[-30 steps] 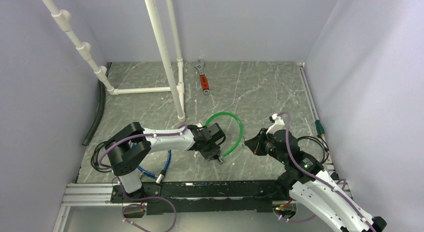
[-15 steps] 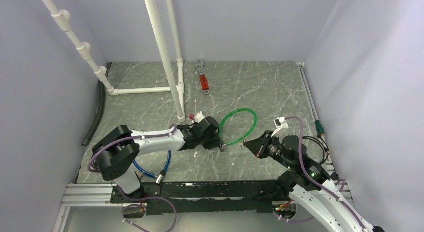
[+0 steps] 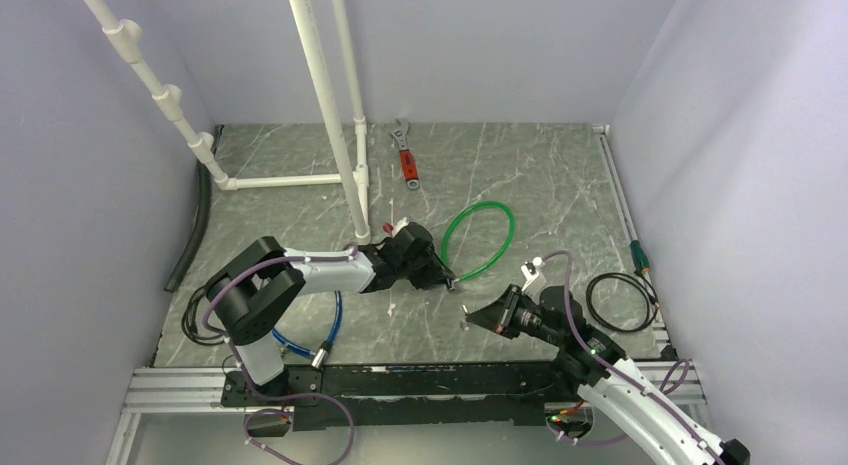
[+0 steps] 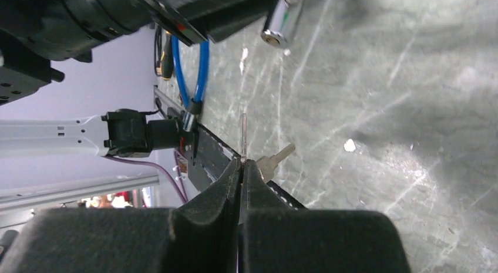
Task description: Unlock with the key
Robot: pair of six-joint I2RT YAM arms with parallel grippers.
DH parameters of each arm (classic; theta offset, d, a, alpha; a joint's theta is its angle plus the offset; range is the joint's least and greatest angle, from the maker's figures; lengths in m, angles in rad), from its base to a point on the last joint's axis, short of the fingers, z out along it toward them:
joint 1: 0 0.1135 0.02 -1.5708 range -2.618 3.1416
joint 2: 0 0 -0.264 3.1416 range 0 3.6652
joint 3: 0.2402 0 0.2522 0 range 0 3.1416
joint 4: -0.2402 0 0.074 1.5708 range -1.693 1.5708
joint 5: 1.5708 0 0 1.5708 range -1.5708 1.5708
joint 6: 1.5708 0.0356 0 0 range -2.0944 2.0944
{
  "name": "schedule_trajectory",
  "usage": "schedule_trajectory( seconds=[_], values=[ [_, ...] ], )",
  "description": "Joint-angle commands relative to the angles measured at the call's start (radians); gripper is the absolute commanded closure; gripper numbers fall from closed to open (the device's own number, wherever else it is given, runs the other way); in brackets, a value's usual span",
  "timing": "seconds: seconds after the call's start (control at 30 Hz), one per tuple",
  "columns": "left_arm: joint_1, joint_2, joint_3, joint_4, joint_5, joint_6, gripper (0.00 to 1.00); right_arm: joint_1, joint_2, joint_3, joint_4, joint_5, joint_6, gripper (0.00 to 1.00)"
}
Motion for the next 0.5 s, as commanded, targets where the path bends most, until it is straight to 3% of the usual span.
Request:
schedule_trajectory(
  seconds=[0.0, 0.27, 0.47],
  values=[
    [0.005, 0.027, -0.014, 0.149, 0.078, -0.008, 1.00, -0.001, -0.045, -0.047, 0.129, -0.038, 0.114, 1.00],
    [0.005, 0.071, -0.019, 0.209, 0.129, -0.029, 1.00, -0.001, 0.052, -0.094, 0.240, 0.011, 0.161, 1.00],
    [0.006, 0.087, -0.025, 0.245, 0.152, -0.036, 1.00, -0.001, 0.100, -0.104, 0.230, 0.069, 0.141, 1.00]
  ],
)
